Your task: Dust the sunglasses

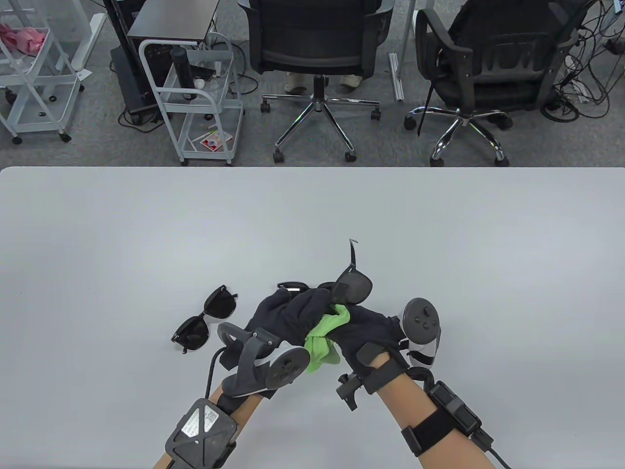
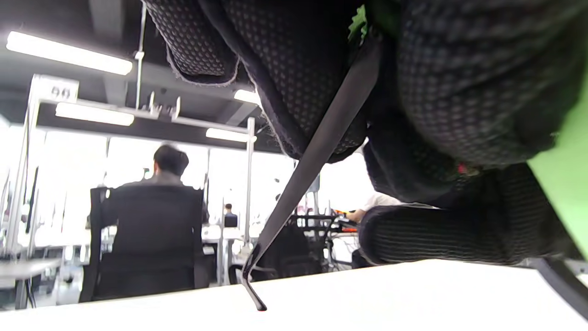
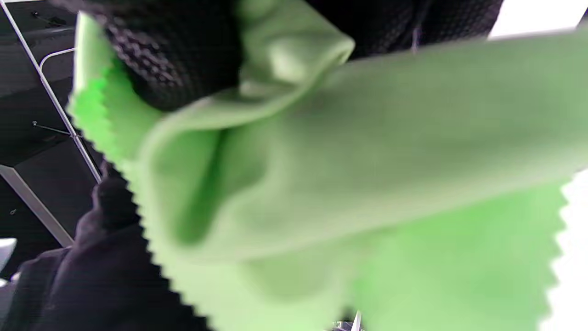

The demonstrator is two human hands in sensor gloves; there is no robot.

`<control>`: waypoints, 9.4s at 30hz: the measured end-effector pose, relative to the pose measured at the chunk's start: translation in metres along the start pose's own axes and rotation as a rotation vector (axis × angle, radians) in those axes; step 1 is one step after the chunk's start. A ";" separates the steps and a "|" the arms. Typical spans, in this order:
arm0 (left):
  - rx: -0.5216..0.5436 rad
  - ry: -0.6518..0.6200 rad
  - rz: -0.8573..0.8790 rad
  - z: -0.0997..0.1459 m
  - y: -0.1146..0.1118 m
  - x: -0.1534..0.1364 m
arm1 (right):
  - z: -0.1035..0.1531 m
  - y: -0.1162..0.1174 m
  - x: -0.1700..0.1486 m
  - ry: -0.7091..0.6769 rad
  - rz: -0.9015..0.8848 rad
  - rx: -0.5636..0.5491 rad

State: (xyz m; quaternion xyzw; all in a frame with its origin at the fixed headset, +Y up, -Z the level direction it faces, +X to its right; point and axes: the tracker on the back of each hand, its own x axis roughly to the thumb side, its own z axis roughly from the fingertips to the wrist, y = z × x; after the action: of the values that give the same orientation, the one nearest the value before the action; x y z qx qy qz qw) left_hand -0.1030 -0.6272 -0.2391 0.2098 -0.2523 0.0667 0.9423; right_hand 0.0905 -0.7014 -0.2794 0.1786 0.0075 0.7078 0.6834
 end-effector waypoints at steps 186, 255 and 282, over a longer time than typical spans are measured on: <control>0.030 -0.202 -0.183 0.012 -0.009 0.007 | -0.012 -0.012 0.043 -0.150 0.542 0.492; -0.295 0.670 1.150 0.024 -0.048 -0.107 | 0.020 0.071 0.054 -0.431 1.372 0.596; -0.415 0.558 1.151 0.014 -0.046 -0.086 | 0.007 0.044 0.075 -0.534 1.556 0.301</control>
State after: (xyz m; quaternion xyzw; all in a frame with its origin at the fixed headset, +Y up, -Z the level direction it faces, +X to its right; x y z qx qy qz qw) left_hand -0.1729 -0.6762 -0.2882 -0.1689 -0.0785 0.5604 0.8070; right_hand 0.0498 -0.6334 -0.2438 0.3838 -0.1856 0.9030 -0.0528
